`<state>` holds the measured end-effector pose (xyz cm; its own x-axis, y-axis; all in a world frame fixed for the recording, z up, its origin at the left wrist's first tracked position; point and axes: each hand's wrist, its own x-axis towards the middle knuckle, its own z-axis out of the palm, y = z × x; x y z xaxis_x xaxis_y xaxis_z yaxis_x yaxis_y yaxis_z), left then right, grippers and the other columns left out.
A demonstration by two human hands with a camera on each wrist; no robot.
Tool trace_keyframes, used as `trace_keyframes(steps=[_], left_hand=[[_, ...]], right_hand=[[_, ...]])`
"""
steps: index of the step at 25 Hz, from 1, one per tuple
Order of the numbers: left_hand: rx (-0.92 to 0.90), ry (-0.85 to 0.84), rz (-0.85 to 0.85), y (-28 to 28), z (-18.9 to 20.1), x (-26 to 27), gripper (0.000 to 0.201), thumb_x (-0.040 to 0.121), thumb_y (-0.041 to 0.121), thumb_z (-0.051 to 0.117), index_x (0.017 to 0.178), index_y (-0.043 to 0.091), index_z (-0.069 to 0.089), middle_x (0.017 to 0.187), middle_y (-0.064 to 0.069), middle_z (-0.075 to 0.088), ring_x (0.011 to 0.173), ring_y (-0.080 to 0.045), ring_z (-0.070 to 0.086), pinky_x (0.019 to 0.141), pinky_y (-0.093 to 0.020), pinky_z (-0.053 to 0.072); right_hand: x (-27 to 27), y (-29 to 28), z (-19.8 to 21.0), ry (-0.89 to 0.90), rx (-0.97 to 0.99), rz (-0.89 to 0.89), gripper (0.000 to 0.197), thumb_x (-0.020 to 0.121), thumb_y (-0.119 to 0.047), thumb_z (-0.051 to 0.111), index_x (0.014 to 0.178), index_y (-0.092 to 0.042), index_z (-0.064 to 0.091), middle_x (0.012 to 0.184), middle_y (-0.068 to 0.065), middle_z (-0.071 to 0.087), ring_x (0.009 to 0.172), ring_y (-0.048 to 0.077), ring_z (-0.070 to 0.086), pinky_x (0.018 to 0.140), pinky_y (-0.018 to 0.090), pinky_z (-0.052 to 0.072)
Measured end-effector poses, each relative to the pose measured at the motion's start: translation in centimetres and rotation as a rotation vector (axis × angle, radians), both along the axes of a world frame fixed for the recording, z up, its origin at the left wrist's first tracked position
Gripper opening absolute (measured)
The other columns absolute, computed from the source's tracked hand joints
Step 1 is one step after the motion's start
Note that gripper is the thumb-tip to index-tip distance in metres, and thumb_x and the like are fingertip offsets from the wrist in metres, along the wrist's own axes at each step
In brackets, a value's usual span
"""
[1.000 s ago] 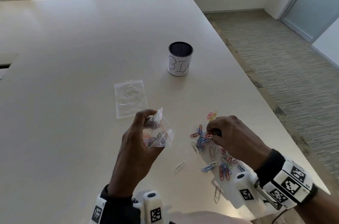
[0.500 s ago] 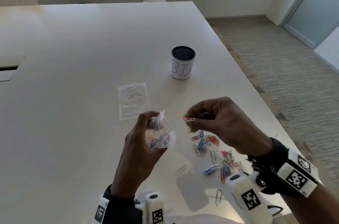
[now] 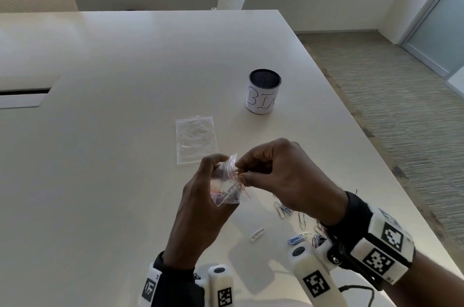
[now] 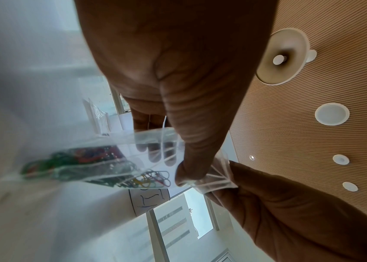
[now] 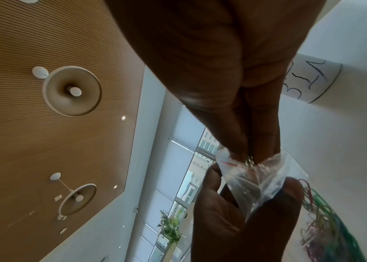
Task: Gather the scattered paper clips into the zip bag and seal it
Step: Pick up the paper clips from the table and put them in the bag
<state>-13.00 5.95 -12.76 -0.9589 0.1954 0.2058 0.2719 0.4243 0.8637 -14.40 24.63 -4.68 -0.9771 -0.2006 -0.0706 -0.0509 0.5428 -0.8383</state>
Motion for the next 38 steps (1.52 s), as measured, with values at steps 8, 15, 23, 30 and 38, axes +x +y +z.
trace_keyframes(steps=[8, 15, 23, 30, 38], left_hand=[[0.024, -0.014, 0.031, 0.0, 0.2, 0.1, 0.061, 0.078, 0.021, 0.086, 0.127, 0.037, 0.053, 0.102, 0.015, 0.069, 0.096, -0.003, 0.068, 0.073, -0.006, 0.049], [0.017, -0.026, 0.029, 0.1, 0.2, 0.1, 0.065, 0.078, 0.018, 0.089, 0.128, 0.038, 0.053, 0.103, 0.014, 0.070, 0.096, -0.002, 0.067, 0.073, -0.003, 0.047], [0.022, -0.026, 0.033, 0.0, 0.2, 0.1, 0.064, 0.078, 0.021, 0.089, 0.128, 0.038, 0.053, 0.103, 0.014, 0.071, 0.096, -0.003, 0.067, 0.073, -0.003, 0.047], [0.026, -0.019, 0.036, -0.1, 0.2, 0.2, 0.062, 0.077, 0.029, 0.086, 0.129, 0.038, 0.052, 0.103, 0.014, 0.070, 0.098, -0.003, 0.068, 0.075, -0.005, 0.049], [0.021, -0.021, 0.037, -0.2, 0.0, 0.1, 0.066, 0.076, 0.019, 0.089, 0.128, 0.037, 0.053, 0.101, 0.012, 0.069, 0.095, -0.005, 0.068, 0.074, -0.005, 0.049]], right_hand=[[-0.3, 2.4, 1.5, 0.094, 0.019, -0.081, 0.015, 0.085, -0.005, 0.083, 0.098, -0.012, 0.083, 0.083, -0.002, 0.083, 0.075, 0.002, 0.079, 0.076, 0.011, 0.060], [-2.7, 10.5, -4.4, 0.086, 0.605, -0.153, 0.021, 0.099, -0.017, 0.068, 0.118, -0.016, 0.077, 0.116, 0.003, 0.078, 0.095, 0.012, 0.072, 0.083, 0.021, 0.055], [-0.1, 9.2, -7.0, -0.033, 0.587, 0.027, 0.029, 0.107, -0.021, 0.050, 0.125, -0.018, 0.073, 0.121, -0.009, 0.062, 0.104, 0.006, 0.063, 0.082, 0.007, 0.043], [1.8, 8.0, -4.2, -0.186, 0.790, 0.143, 0.090, 0.078, -0.074, 0.069, 0.154, -0.036, 0.037, 0.142, -0.009, 0.048, 0.125, 0.012, 0.056, 0.105, 0.028, 0.048], [3.0, 5.2, -6.5, -0.065, 0.690, 0.065, 0.032, 0.095, -0.039, 0.070, 0.124, -0.029, 0.060, 0.116, -0.006, 0.052, 0.094, 0.013, 0.053, 0.083, 0.018, 0.036]])
